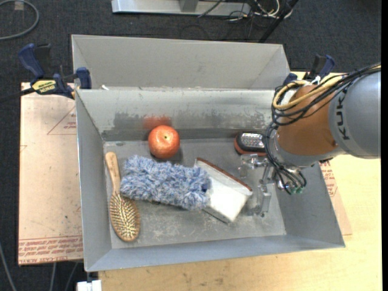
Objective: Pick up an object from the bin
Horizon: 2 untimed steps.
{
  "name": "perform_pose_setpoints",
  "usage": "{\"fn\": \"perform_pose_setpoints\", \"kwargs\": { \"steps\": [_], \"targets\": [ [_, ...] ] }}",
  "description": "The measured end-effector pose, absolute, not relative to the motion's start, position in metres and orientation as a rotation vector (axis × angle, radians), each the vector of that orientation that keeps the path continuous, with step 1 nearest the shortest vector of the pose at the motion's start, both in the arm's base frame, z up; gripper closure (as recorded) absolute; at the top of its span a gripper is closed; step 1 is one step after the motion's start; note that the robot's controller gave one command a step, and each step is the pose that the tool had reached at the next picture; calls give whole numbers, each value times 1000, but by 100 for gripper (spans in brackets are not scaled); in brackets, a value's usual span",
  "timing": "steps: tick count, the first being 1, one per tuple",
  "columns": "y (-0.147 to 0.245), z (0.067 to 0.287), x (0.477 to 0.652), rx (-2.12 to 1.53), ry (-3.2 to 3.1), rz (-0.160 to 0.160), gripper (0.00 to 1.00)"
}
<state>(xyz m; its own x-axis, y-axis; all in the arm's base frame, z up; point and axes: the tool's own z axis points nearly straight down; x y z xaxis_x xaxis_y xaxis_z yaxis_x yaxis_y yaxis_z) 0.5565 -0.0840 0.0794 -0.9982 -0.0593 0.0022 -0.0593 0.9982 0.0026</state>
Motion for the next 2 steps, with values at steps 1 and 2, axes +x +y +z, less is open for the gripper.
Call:
{"fn": "perform_pose_setpoints", "kwargs": {
  "steps": [1, 2],
  "targets": [
    [-82, 78, 563, 93, -3143, -1, 0],
    [-63, 85, 571, 154, -3138, -7, 0]
  ]
}}
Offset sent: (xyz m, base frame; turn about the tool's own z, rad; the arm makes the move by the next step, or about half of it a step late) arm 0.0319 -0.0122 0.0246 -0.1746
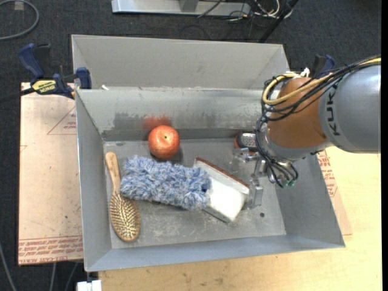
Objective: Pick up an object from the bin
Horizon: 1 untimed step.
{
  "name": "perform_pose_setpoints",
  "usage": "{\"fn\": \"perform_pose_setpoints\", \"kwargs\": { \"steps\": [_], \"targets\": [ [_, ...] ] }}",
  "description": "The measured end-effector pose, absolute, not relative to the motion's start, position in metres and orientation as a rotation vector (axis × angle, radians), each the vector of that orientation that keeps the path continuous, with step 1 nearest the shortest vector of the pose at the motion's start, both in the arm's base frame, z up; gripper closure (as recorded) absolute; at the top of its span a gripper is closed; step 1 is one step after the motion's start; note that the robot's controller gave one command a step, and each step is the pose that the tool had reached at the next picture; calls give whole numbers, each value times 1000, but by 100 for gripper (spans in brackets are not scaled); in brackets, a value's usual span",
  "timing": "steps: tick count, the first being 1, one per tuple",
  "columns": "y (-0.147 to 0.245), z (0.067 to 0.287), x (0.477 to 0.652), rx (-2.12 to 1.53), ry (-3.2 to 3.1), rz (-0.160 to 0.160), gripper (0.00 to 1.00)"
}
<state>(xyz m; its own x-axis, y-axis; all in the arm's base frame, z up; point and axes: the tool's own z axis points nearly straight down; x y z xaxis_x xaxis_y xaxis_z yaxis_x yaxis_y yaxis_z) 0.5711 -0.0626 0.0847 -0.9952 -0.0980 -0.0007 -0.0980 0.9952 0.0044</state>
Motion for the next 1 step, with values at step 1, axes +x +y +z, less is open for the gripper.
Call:
{"fn": "perform_pose_setpoints", "kwargs": {
  "steps": [1],
  "targets": [
    [-35, 73, 511, -219, 3132, 3, 100]
  ]
}}
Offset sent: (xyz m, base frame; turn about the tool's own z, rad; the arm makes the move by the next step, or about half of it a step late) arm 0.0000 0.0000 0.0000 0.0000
